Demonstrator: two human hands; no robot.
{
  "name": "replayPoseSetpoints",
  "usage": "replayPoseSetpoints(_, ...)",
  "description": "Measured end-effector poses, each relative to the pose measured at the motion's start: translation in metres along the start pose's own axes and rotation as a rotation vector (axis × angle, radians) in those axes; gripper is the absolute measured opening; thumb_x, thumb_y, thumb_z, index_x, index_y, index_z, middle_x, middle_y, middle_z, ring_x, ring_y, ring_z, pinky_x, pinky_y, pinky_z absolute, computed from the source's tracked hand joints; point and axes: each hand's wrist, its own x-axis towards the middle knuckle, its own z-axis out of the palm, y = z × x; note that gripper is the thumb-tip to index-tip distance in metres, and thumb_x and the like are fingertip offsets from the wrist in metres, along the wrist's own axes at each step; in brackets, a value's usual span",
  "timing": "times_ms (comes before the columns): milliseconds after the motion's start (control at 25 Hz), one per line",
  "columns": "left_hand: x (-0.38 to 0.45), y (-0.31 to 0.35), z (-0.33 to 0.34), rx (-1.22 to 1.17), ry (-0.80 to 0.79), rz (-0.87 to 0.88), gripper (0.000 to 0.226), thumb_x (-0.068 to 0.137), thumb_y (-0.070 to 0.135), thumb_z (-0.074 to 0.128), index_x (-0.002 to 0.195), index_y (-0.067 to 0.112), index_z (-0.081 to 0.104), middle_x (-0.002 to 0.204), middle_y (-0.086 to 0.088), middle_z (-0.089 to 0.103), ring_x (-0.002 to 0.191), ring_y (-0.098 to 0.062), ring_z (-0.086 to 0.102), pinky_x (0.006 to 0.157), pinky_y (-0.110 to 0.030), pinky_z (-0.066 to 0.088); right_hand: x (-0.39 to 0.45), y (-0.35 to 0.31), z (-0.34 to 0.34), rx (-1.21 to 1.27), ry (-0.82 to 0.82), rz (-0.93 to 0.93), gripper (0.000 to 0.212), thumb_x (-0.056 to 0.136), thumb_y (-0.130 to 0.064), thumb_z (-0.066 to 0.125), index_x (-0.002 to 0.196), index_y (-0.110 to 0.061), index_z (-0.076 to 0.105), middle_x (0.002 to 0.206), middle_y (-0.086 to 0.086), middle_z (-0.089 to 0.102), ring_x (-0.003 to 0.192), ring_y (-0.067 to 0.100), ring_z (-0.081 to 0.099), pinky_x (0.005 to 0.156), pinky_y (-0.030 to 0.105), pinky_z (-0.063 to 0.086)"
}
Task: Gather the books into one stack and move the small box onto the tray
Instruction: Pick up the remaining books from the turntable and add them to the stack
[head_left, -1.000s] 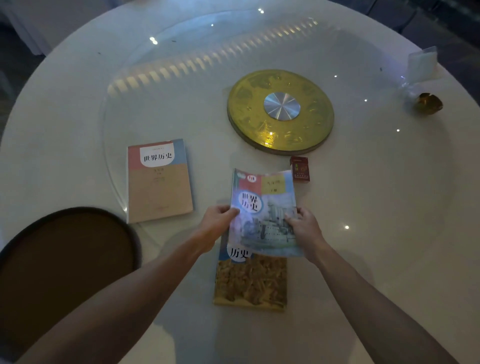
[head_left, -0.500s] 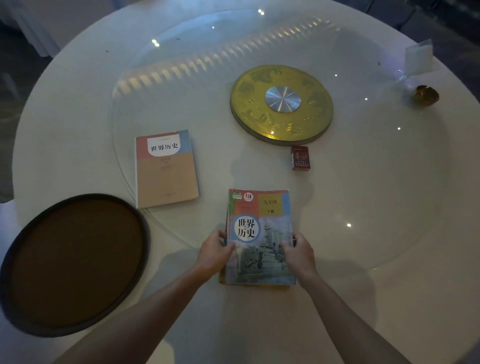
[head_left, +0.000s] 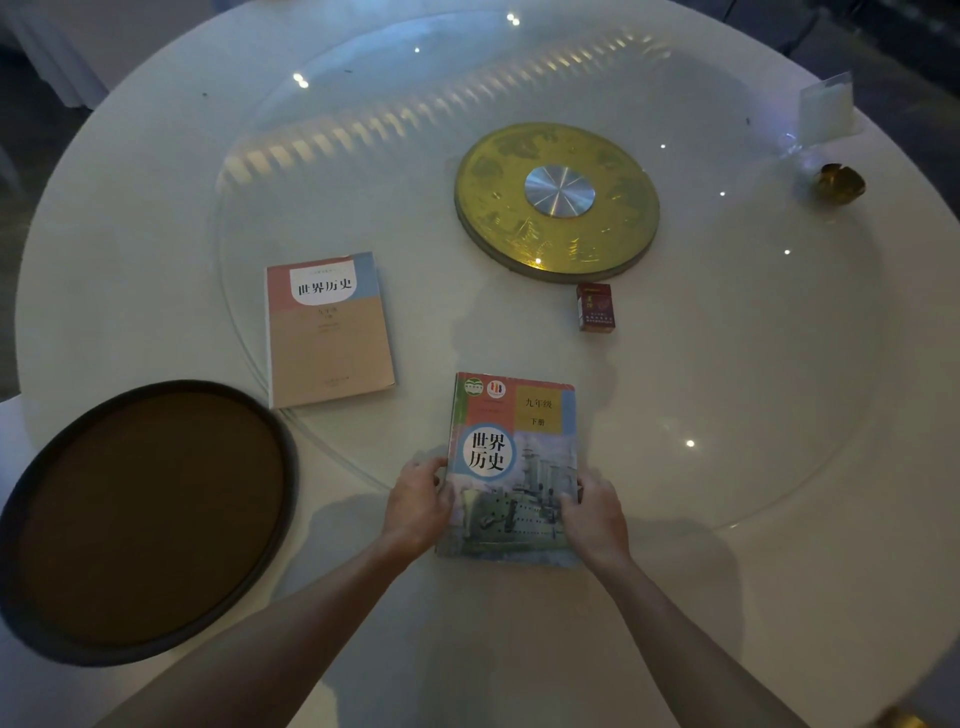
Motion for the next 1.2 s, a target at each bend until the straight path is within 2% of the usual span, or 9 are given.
replayPoseSetpoints(120, -0.001, -0.003, 0.000, 0.015, -0.007, 0.032, 0.038, 0.095, 0.021, 0.059, 0.132, 0.022, 0.064, 0.110, -0.007, 0.070, 0.095, -0.022, 0.065, 0.080, -0.034, 0.054, 0.000, 0.000, -0.002, -0.038, -0.029, 0.013, 0.022, 0.095, -0.015, 0.062, 0.109, -0.004, 0.074, 0.118, 0.018, 0.069, 0.118, 0.037, 0.061, 0.094, 0.044, 0.054)
replayPoseSetpoints(240, 0.003, -0.002, -0.005, -0.031, -0.020, 0.025, 0.034, 0.094, 0.022, 0.060, 0.128, 0.023, 0.067, 0.108, -0.005, 0.073, 0.089, -0.018, 0.067, 0.076, -0.034, 0.057, 0.002, -0.010, -0.009, -0.078, -0.078, 0.076, 0.026, 0.095, -0.023, 0.058, 0.107, -0.005, 0.072, 0.115, 0.019, 0.071, 0.108, 0.038, 0.066, 0.088, 0.043, 0.058)
replayPoseSetpoints(400, 0.026, -0.004, -0.037, -0.134, -0.007, -0.060, 0.031, 0.093, 0.033, 0.064, 0.121, 0.021, 0.069, 0.096, -0.005, 0.075, 0.082, -0.025, 0.073, 0.073, -0.043, 0.062, 0.015, -0.060, -0.023, -0.150, 0.019, 0.046, 0.040, 0.093, -0.026, 0.061, 0.127, -0.008, 0.056, 0.129, 0.015, 0.054, 0.119, 0.035, 0.055, 0.094, 0.045, 0.052)
replayPoseSetpoints(480, 0.043, -0.006, -0.061, -0.114, 0.077, -0.067, 0.032, 0.092, 0.032, 0.065, 0.120, 0.017, 0.070, 0.099, -0.008, 0.076, 0.089, -0.027, 0.073, 0.080, -0.037, 0.058, 0.028, -0.097, -0.023, -0.080, 0.042, -0.017, 0.037, 0.095, -0.026, 0.062, 0.126, -0.007, 0.057, 0.127, 0.014, 0.054, 0.118, 0.032, 0.054, 0.095, 0.045, 0.052)
replayPoseSetpoints(640, 0.077, -0.019, -0.115, -0.195, 0.182, -0.132, 0.034, 0.092, 0.030, 0.067, 0.122, 0.013, 0.068, 0.108, -0.010, 0.073, 0.100, -0.026, 0.068, 0.080, -0.028, 0.047, 0.057, -0.170, -0.007, 0.053, -0.067, -0.148, 0.047, 0.098, -0.028, 0.062, 0.138, -0.005, 0.057, 0.130, 0.015, 0.060, 0.119, 0.030, 0.059, 0.101, 0.044, 0.052)
replayPoseSetpoints(720, 0.095, -0.033, -0.139, -0.252, 0.234, -0.188, 0.041, 0.092, 0.033, 0.068, 0.127, 0.013, 0.064, 0.116, -0.012, 0.069, 0.105, -0.027, 0.066, 0.084, -0.031, 0.049, 0.067, -0.208, 0.009, 0.080, -0.171, -0.169, 0.053, 0.096, -0.029, 0.065, 0.142, -0.004, 0.057, 0.132, 0.015, 0.064, 0.121, 0.031, 0.063, 0.104, 0.045, 0.052)
replayPoseSetpoints(920, 0.128, -0.065, -0.187, -0.354, 0.337, -0.323, 0.056, 0.088, 0.037, 0.071, 0.136, 0.015, 0.052, 0.128, -0.009, 0.056, 0.114, -0.024, 0.060, 0.080, -0.027, 0.052, 0.089, -0.271, 0.063, 0.128, -0.460, -0.131, 0.048, 0.095, -0.034, 0.072, 0.130, -0.002, 0.070, 0.118, 0.012, 0.072, 0.111, 0.026, 0.067, 0.100, 0.040, 0.054)
replayPoseSetpoints(1080, 0.139, -0.089, -0.198, -0.323, 0.304, -0.416, 0.064, 0.087, 0.036, 0.072, 0.141, 0.013, 0.046, 0.136, -0.012, 0.053, 0.122, -0.029, 0.056, 0.092, -0.034, 0.050, 0.095, -0.287, 0.095, 0.208, -0.400, -0.079, 0.067, 0.093, -0.031, 0.074, 0.149, 0.001, 0.052, 0.141, 0.014, 0.062, 0.121, 0.025, 0.062, 0.097, 0.031, 0.047)
replayPoseSetpoints(1200, 0.144, -0.096, -0.198, -0.423, 0.239, -0.429, 0.064, 0.090, 0.032, 0.072, 0.142, 0.009, 0.043, 0.132, -0.011, 0.057, 0.115, -0.028, 0.061, 0.081, -0.033, 0.052, 0.096, -0.291, 0.104, 0.320, -0.389, -0.007, 0.067, 0.093, -0.026, 0.074, 0.150, -0.003, 0.047, 0.141, 0.010, 0.060, 0.115, 0.021, 0.060, 0.091, 0.033, 0.047)
